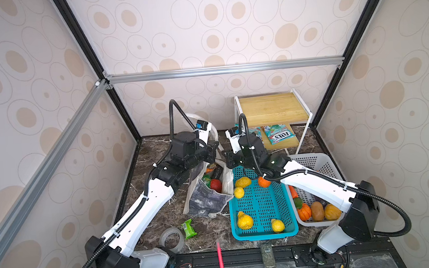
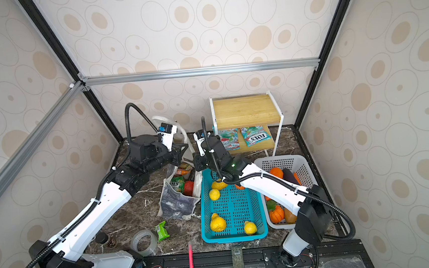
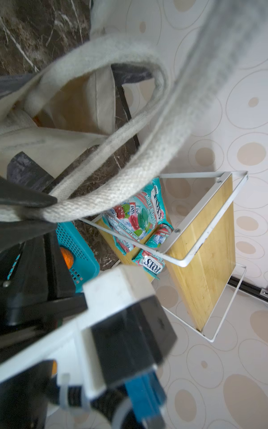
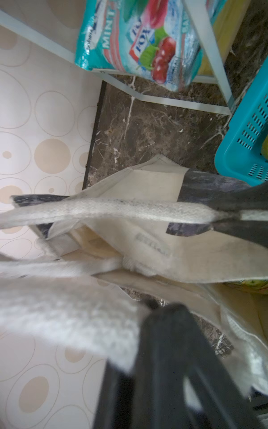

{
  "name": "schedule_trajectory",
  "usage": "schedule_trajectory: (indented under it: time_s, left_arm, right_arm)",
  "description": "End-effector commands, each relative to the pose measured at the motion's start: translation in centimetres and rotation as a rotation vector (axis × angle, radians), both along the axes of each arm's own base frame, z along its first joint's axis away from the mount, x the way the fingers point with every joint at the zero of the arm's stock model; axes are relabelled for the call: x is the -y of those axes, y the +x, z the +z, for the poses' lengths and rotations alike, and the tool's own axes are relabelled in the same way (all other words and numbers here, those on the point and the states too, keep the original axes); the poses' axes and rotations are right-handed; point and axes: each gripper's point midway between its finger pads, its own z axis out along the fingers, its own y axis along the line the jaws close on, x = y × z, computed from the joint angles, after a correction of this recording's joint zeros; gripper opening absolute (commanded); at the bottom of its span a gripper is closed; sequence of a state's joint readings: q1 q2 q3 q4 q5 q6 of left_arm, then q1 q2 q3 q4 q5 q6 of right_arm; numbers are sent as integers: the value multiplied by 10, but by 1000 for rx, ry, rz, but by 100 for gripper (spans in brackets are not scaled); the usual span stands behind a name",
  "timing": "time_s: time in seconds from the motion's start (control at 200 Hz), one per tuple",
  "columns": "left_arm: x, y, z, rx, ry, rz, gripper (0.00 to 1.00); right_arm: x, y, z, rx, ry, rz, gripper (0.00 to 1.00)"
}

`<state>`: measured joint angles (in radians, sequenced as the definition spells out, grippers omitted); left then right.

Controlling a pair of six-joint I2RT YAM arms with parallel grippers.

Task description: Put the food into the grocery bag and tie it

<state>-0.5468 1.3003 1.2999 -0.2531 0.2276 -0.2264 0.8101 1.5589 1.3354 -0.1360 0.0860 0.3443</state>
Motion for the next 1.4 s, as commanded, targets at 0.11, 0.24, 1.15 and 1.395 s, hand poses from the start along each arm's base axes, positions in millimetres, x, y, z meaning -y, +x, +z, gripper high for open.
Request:
schedule_trajectory:
  time_s: [0.11, 0.24, 1.15, 1.395]
  left_arm:
    - [15, -3, 12, -22, -11, -63, 22]
    - [15, 2, 13, -36, -8, -45, 29]
    - [-11, 29, 25, -151, 7, 208, 51]
    - [-2, 23, 17, -183, -82, 177, 52]
  right_arm:
    - [-3, -5, 6, -1, 68, 7, 0]
    - [-5, -6, 1, -18, 82, 10, 0]
    - [2, -19, 15, 75, 176, 47, 0]
    - [9, -22, 30, 147, 188, 41, 0]
